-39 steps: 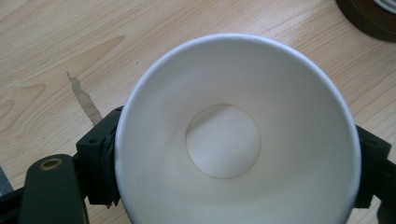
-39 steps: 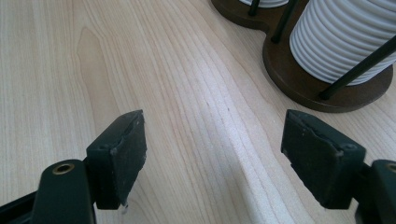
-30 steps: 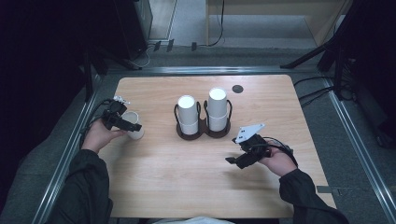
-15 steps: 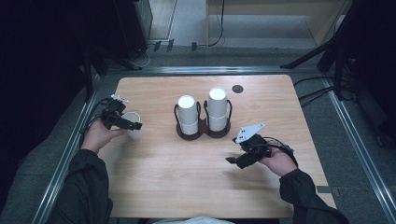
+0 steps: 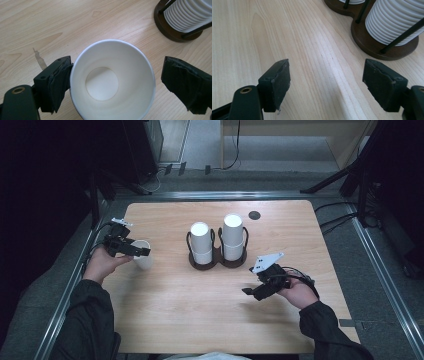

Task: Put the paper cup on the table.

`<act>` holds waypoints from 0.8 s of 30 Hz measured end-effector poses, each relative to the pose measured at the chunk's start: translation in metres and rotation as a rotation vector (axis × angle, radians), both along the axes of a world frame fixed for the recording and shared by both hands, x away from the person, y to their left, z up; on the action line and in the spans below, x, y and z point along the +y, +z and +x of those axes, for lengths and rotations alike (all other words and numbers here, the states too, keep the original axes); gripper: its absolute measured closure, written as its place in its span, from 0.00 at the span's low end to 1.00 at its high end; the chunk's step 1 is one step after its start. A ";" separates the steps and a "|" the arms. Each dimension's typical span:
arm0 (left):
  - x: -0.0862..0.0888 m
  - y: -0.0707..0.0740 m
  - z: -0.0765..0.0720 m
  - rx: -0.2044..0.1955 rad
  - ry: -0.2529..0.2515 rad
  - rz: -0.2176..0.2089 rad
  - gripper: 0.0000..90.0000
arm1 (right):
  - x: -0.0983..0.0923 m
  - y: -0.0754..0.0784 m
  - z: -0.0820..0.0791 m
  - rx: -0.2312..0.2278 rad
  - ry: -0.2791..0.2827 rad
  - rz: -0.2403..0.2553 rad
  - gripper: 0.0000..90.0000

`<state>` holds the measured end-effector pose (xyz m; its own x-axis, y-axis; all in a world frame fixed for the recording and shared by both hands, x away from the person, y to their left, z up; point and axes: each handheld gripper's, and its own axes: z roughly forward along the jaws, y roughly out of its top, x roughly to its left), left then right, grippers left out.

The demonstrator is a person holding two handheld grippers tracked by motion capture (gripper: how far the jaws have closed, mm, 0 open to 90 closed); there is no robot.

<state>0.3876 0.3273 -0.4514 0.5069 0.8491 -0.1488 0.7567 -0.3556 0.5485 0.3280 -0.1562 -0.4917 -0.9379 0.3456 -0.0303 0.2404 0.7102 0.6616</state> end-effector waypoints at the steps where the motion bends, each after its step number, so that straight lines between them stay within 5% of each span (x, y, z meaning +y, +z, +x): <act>1: 0.000 0.001 -0.001 -0.003 0.000 -0.006 0.12 | 0.000 0.000 0.000 -0.002 0.000 0.001 0.26; 15: 0.005 0.021 -0.008 -0.054 0.018 -0.052 0.12 | 0.000 0.000 0.000 0.003 0.008 0.008 0.26; 24: 0.002 0.038 -0.015 -0.127 0.012 -0.075 0.12 | 0.000 0.000 -0.001 0.013 0.010 0.005 0.26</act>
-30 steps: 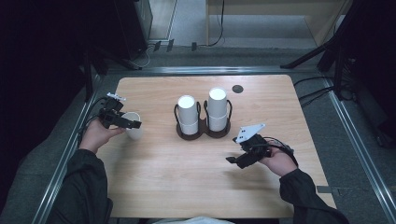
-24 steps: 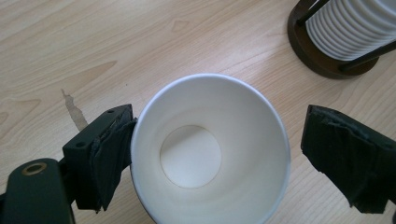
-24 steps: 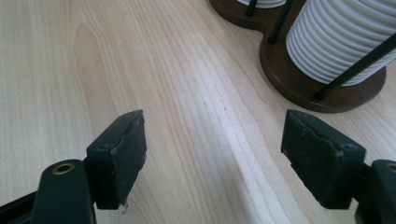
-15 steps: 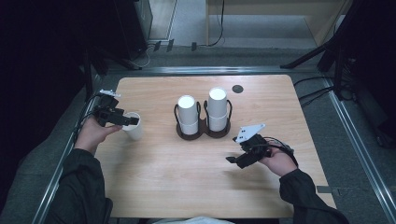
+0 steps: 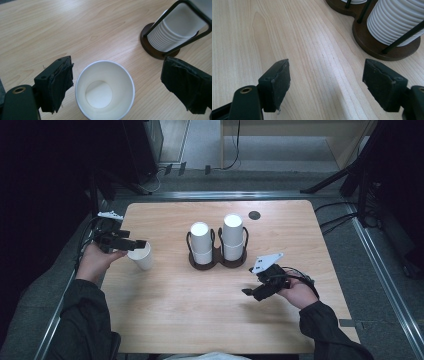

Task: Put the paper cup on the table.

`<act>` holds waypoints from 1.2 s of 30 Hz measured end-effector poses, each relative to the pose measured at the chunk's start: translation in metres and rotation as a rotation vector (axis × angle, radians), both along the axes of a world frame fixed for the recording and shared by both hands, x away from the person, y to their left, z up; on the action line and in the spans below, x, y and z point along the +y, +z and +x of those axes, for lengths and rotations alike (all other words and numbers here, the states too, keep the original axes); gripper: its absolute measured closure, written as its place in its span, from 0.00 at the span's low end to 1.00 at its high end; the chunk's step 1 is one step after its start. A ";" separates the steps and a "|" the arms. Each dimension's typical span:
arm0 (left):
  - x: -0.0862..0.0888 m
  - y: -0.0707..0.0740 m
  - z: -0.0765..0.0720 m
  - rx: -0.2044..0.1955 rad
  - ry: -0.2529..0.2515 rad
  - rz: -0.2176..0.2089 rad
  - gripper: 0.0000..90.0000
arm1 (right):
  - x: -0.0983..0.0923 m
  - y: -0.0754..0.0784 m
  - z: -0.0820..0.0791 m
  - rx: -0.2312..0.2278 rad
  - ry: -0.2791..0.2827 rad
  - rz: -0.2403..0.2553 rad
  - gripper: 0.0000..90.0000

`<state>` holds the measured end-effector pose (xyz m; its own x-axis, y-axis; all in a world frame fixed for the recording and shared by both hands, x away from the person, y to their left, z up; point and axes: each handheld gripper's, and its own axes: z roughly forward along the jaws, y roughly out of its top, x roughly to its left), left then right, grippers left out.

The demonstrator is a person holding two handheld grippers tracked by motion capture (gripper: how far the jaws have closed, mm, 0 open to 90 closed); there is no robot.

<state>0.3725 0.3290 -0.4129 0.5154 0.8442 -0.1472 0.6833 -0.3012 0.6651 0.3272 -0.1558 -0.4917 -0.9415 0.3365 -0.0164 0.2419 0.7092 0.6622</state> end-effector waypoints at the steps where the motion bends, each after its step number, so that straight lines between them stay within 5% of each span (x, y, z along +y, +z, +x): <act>1: -0.001 0.002 -0.001 -0.004 -0.005 -0.004 0.12 | 0.000 0.000 0.000 -0.002 0.000 -0.001 0.26; 8: -0.015 0.011 -0.007 -0.031 -0.035 -0.009 0.13 | -0.001 0.001 -0.001 -0.005 -0.003 0.005 0.26; 20: -0.049 0.016 -0.012 -0.022 -0.131 -0.036 0.14 | -0.002 0.002 0.000 -0.008 -0.003 0.014 0.26; 36: -0.082 -0.006 -0.030 -0.039 -0.168 -0.026 0.17 | 0.002 0.006 0.003 -0.016 0.011 0.025 0.26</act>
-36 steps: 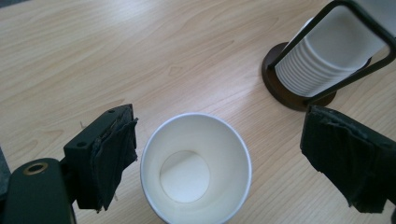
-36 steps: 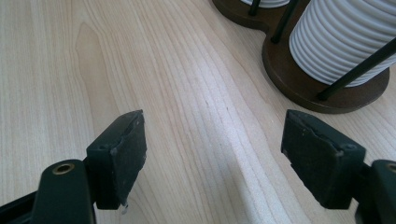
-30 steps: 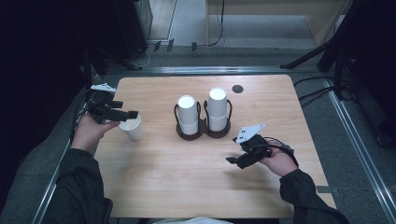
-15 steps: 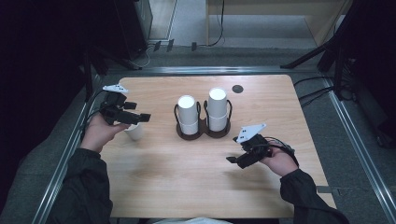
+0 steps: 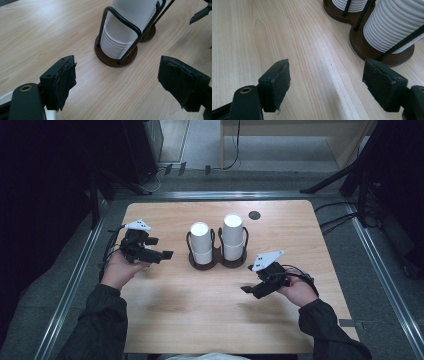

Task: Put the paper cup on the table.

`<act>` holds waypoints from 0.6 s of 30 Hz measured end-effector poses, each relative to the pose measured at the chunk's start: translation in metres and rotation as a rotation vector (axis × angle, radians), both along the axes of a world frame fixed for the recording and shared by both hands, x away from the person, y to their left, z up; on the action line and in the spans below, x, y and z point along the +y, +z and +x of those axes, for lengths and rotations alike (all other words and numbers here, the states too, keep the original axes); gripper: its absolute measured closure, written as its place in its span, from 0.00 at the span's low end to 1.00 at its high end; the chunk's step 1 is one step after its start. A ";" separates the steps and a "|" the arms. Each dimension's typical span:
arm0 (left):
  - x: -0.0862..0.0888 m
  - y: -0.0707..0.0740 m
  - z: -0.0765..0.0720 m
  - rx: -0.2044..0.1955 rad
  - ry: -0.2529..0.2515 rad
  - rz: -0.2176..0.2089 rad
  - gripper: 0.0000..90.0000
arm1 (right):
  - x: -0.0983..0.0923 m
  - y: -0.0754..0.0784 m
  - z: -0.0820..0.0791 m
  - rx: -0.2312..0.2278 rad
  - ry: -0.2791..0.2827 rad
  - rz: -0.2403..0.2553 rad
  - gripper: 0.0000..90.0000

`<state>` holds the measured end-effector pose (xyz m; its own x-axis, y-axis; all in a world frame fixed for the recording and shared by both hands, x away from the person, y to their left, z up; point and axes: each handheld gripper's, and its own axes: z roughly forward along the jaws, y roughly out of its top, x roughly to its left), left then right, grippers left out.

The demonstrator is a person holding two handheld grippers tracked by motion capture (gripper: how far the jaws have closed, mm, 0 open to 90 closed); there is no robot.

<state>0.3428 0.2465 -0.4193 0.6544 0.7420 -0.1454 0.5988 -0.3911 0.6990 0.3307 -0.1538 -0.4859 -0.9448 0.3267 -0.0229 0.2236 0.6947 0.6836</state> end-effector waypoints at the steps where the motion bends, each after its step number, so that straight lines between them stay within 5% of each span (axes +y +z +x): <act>1: -0.002 -0.001 -0.001 0.000 -0.006 0.000 0.17 | 0.001 0.000 0.001 -0.003 0.000 -0.001 0.26; 7: -0.013 -0.006 -0.008 0.039 -0.060 -0.017 0.17 | 0.003 0.000 0.003 -0.008 0.006 -0.009 0.26; 18: -0.027 -0.015 -0.020 0.009 -0.073 -0.011 0.17 | 0.009 0.002 0.007 -0.010 0.024 -0.004 0.26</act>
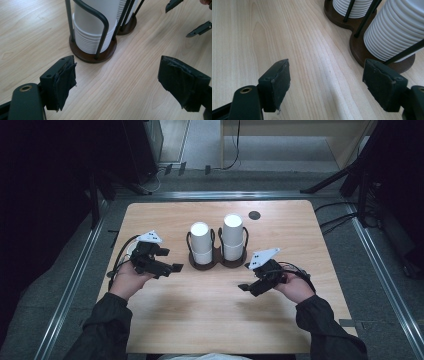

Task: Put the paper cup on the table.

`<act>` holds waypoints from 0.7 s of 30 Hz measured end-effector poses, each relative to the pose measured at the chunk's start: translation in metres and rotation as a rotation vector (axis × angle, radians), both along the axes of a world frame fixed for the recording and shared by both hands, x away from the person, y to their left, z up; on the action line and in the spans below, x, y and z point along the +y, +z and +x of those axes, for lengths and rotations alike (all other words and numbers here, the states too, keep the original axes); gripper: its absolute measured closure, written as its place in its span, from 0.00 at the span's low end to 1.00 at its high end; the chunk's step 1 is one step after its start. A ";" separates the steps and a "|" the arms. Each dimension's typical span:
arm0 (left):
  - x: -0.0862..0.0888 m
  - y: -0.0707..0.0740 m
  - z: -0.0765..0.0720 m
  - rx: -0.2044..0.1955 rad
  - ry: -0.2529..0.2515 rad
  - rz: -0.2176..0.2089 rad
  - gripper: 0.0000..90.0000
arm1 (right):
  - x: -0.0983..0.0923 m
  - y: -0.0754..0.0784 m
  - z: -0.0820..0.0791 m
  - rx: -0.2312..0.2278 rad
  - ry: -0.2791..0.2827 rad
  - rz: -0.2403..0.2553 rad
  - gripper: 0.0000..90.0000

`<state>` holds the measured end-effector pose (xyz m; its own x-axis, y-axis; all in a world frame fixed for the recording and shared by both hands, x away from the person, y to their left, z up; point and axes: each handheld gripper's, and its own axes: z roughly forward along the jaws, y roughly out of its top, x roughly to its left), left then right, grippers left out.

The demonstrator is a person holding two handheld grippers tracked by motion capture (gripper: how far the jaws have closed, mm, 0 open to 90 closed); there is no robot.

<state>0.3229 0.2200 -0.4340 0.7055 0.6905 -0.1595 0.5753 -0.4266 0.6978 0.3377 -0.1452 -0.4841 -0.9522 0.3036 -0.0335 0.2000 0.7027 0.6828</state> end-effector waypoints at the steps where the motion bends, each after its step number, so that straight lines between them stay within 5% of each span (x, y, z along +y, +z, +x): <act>1: -0.001 -0.001 -0.001 -0.005 0.004 -0.008 0.17 | 0.000 0.000 0.001 -0.006 0.002 -0.005 0.26; 4: -0.005 -0.007 -0.004 -0.008 -0.006 -0.030 0.17 | 0.001 -0.001 0.002 -0.001 -0.001 -0.013 0.26; 17: -0.040 -0.025 -0.016 -0.016 -0.084 0.018 0.17 | 0.009 -0.004 0.004 -0.001 0.025 -0.031 0.26; 21: -0.049 -0.028 -0.019 -0.028 -0.107 0.003 0.17 | 0.009 -0.004 0.004 -0.002 0.029 -0.034 0.26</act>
<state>0.3041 0.1706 -0.4617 0.7793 0.6116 -0.1364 0.5066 -0.4869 0.7116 0.3415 -0.1359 -0.4881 -0.9606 0.2742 -0.0456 0.1774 0.7308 0.6591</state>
